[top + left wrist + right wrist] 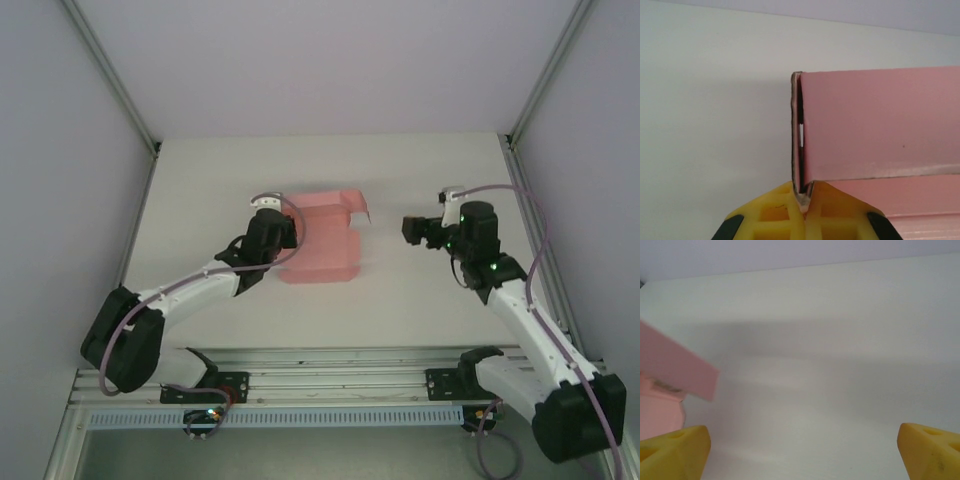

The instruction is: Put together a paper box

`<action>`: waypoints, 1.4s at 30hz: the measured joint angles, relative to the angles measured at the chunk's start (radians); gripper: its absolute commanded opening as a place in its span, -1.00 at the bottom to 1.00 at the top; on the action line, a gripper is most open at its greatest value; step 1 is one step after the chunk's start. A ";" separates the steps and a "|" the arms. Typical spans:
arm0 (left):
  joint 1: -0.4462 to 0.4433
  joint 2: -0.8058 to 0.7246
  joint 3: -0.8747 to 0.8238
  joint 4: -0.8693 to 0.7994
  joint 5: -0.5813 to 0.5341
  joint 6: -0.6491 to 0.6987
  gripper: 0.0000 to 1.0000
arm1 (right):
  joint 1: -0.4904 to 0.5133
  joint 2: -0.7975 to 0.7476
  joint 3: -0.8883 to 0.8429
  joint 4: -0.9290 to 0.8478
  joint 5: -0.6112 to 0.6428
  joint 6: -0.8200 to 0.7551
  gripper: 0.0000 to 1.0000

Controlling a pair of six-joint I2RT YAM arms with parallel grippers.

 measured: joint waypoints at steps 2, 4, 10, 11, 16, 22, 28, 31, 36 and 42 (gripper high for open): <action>0.000 -0.017 0.000 0.001 0.022 0.006 -1.00 | -0.018 0.085 0.054 -0.002 -0.064 -0.019 0.86; 0.000 -0.028 -0.002 0.004 0.038 0.010 -1.00 | -0.019 0.176 0.106 -0.003 -0.137 -0.035 0.81; 0.000 -0.031 -0.003 0.004 0.065 0.012 -1.00 | -0.001 0.383 0.233 -0.013 -0.322 -0.066 0.78; 0.000 -0.031 -0.003 0.004 0.070 0.012 -1.00 | 0.009 0.401 0.245 -0.014 -0.342 -0.071 0.78; -0.005 -0.029 -0.003 0.005 0.073 0.012 -1.00 | 0.077 0.465 0.297 -0.019 -0.401 -0.097 0.76; -0.020 0.022 0.018 0.004 0.060 0.013 -1.00 | 0.142 0.502 0.306 -0.005 -0.422 -0.096 0.77; -0.038 0.052 0.034 0.008 0.087 0.012 -1.00 | 0.188 0.539 0.309 0.034 -0.425 -0.089 0.69; -0.038 0.052 0.034 0.011 0.093 0.012 -1.00 | 0.198 0.557 0.309 0.045 -0.415 -0.087 0.65; -0.039 0.059 0.040 0.011 0.088 0.010 -1.00 | 0.218 0.563 0.309 0.071 -0.397 -0.085 0.67; -0.030 0.060 0.040 0.002 0.069 -0.008 -1.00 | 0.228 0.484 0.245 0.073 -0.362 -0.102 0.74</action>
